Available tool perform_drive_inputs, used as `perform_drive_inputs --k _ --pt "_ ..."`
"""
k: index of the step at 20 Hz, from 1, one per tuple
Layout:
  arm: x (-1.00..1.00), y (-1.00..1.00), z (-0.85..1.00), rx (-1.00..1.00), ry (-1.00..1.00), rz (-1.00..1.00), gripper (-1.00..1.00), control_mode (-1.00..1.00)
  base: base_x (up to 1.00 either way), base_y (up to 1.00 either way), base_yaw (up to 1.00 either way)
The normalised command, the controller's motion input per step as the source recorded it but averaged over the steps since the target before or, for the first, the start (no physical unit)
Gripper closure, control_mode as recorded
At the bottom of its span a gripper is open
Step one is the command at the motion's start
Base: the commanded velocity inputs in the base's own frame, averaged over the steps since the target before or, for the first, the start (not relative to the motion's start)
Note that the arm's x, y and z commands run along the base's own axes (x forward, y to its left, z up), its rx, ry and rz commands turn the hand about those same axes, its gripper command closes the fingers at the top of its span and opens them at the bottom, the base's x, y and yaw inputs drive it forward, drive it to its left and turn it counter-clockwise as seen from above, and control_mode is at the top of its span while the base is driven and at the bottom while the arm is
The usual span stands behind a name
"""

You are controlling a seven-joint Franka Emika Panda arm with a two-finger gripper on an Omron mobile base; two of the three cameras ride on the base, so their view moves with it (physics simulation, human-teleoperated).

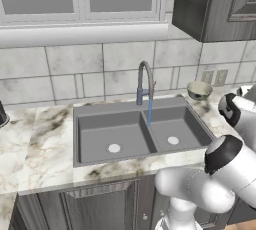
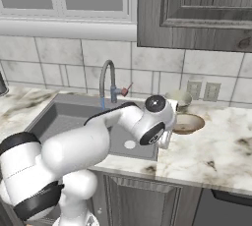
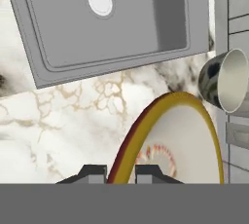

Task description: Rinse each bowl for a few seconds and place them down in the sink or on the counter.

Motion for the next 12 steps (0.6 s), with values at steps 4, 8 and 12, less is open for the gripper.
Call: perform_drive_inputs --k 4,8,12 --pt "-0.06 0.41 0.22 0.02 0.11 0.13 1.00 -1.00 0.00 0.00 0.00" --pt "-0.13 0.44 0.10 0.04 0.06 0.13 1.00 -1.00 0.00 0.00 0.00" --pt "-0.17 0.46 0.05 0.04 0.01 0.13 1.00 -1.00 0.00 0.00 0.00"
